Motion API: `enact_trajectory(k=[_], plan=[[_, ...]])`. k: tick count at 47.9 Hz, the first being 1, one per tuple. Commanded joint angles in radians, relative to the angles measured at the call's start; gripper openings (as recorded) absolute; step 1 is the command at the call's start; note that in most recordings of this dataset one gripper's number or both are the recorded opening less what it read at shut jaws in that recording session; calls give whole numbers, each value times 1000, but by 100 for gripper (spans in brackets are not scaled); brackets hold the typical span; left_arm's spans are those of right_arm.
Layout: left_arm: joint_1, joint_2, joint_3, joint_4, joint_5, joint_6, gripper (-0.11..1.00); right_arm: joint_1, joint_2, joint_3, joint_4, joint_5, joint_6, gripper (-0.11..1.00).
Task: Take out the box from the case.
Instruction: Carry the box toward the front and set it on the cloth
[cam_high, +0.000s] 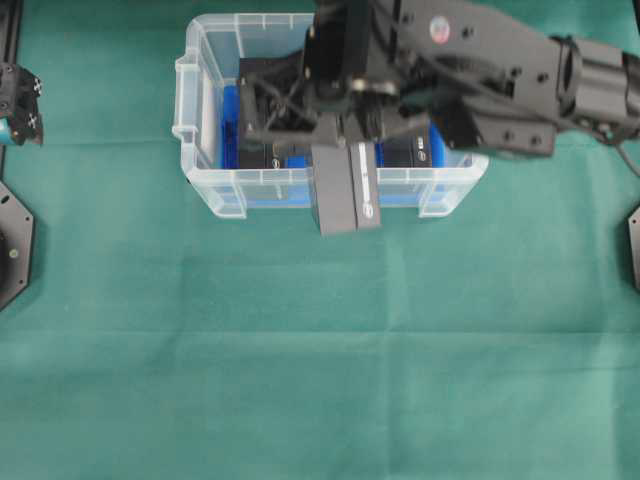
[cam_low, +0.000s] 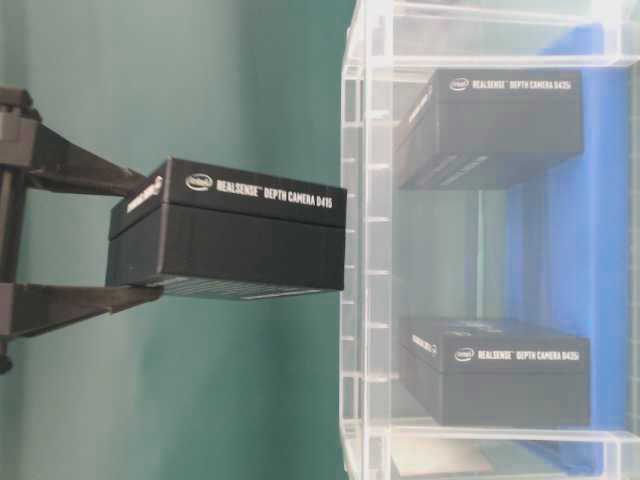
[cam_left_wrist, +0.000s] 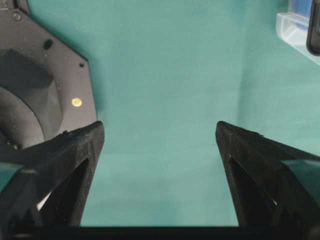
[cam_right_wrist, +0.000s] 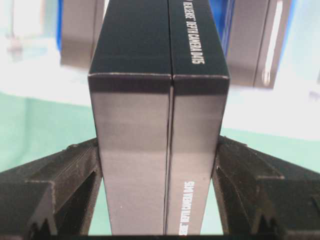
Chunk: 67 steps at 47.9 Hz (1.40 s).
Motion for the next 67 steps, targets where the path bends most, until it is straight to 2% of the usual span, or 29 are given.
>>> enact_trajectory(k=[1,11,30,34,52,67], plan=[[-3,0,-11,5,0,2,86,29,-54,-31,-6,5,25,68],[-3,0,-9,6,-2,3,86,95,-54,-31,-8,15,91,68],[-3,0,-11,6,0,2,86,261,-48,-31,-9,17,284,68],[-3,3,-9,6,0,2,86,278,-46,-31,-9,20,305,68],[-3,6,-9,6,-3,2,86,290,-34,-26,-8,21,311,68],[-3,-3,-5,6,-3,6,86,290,18,-2,34,25,313,68]])
